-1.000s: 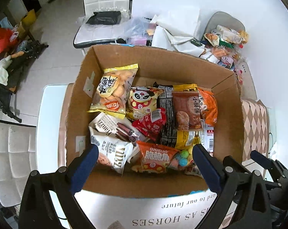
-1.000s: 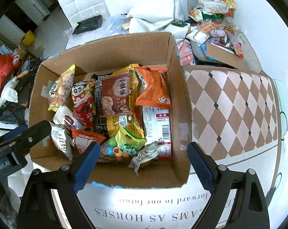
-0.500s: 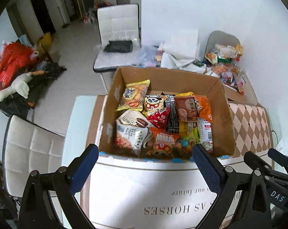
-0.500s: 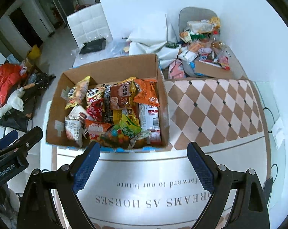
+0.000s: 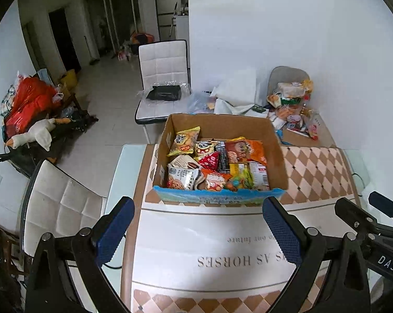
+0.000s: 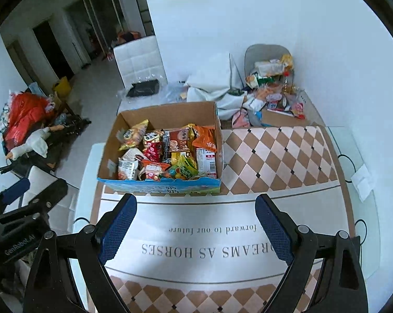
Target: Organize snacks
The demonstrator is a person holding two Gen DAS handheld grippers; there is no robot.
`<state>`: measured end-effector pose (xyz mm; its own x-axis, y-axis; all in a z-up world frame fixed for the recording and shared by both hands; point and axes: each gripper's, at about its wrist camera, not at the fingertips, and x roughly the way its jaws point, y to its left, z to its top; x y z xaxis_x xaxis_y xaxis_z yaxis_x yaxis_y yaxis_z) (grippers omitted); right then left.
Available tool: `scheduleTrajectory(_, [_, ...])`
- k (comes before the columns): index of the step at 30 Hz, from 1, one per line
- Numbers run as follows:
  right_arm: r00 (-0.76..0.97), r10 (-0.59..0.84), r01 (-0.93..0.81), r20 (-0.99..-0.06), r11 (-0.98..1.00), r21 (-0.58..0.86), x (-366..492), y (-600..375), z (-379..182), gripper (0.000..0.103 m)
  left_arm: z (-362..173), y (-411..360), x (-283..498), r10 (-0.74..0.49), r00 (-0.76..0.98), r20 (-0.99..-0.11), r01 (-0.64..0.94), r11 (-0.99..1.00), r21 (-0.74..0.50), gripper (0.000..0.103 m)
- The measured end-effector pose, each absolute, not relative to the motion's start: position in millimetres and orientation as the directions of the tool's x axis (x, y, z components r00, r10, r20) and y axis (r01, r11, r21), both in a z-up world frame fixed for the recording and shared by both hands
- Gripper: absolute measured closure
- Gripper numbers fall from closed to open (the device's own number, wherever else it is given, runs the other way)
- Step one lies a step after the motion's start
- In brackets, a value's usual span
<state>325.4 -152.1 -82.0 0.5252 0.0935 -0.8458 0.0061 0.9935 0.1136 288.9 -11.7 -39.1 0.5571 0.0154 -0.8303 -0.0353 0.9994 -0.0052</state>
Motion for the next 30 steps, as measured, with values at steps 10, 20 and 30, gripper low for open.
scheduleTrajectory(10, [0.607,0.088,-0.020,-0.790,0.995,0.095,256,-153,-24,0.009,-2,-12,233,0.009,0.603,-0.798,-0.033,0.999,-0.014,0.002])
scheduleTrajectory(20, [0.610,0.091,-0.019,-0.787,0.995,0.100,227,-154,-7,0.009,21,-5,202,0.019,0.638,-0.770,-0.038,0.999,-0.007,0.002])
scheduleTrajectory(30, [0.615,0.073,-0.018,-0.785,0.997,0.078,229,-156,-2,0.005,23,-2,202,0.009,0.653,-0.758,-0.037,0.999,-0.019,0.002])
